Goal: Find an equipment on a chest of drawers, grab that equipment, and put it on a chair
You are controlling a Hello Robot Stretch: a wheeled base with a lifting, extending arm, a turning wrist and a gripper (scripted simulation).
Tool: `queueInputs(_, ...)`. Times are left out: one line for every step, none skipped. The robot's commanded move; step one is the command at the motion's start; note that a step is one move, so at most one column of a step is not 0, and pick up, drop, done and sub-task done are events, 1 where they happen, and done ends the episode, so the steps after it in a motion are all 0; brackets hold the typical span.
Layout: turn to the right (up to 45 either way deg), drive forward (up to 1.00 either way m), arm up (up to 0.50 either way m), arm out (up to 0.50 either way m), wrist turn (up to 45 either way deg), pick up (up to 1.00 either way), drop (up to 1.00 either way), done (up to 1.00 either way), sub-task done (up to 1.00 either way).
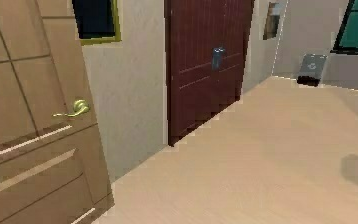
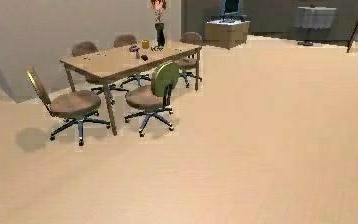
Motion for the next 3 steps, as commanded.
queueInputs(45.0, 0.00, 0.00, 0.00, 0.0, 0.00, 0.00, 0.00, 0.00)
queueInputs(0.0, 0.05, 0.00, 0.00, 0.0, 0.00, 0.00, 0.00, 0.00)
queueInputs(-45.0, 0.00, 0.00, 0.00, 0.0, 0.00, 0.00, 0.00, 0.00)
